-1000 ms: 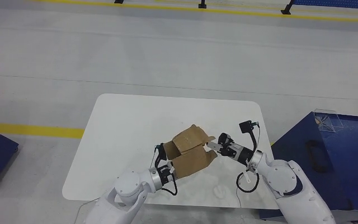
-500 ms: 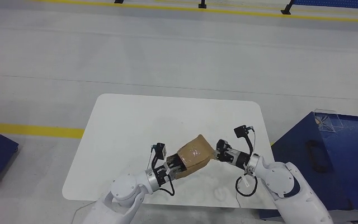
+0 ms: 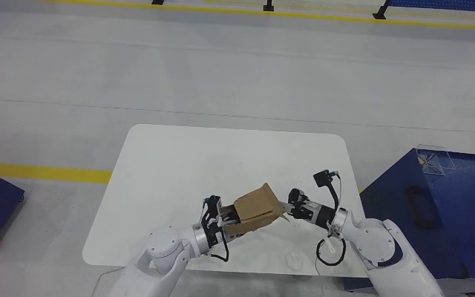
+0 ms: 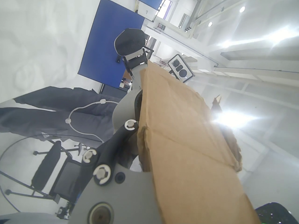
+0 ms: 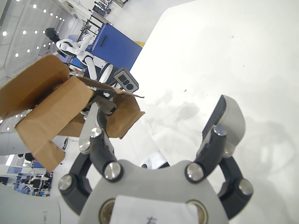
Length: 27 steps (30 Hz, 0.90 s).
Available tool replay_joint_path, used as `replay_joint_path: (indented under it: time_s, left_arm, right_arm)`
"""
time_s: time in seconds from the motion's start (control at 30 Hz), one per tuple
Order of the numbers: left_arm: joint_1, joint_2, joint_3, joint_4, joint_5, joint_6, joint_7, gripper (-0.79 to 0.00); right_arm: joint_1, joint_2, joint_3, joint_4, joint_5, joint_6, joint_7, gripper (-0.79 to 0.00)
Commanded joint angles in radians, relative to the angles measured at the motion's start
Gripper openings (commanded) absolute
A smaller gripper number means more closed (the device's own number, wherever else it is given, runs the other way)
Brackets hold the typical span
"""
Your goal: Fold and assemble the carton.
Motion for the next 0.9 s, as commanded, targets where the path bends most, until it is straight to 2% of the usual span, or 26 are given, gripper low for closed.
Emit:
replay_joint_path:
  time_s: [0.0, 0.27, 0.5, 0.87]
  left_arm:
    - [-0.007, 0.000, -0.003, 0.007, -0.024, 0.026, -0.008, -0.785]
    - [-0.032, 0.000, -0.006, 0.032, -0.074, 0.089, -0.019, -0.785]
    - [-0.047, -0.002, 0.002, 0.045, -0.080, 0.089, -0.003, -0.785]
    - [-0.062, -0.003, 0.000, 0.073, -0.102, 0.100, 0.009, -0.785]
  right_arm:
    - [-0.001, 0.000, 0.001, 0.001, 0.003, -0.001, 0.006, 0.000]
    - [-0.002, 0.001, 0.011, 0.008, 0.050, -0.017, 0.048, 0.000]
    - [-0.009, 0.003, 0.017, -0.016, 0.098, -0.024, 0.095, 0.000]
    - [0.011, 0.003, 0.017, 0.007, 0.069, -0.010, 0.108, 0.000]
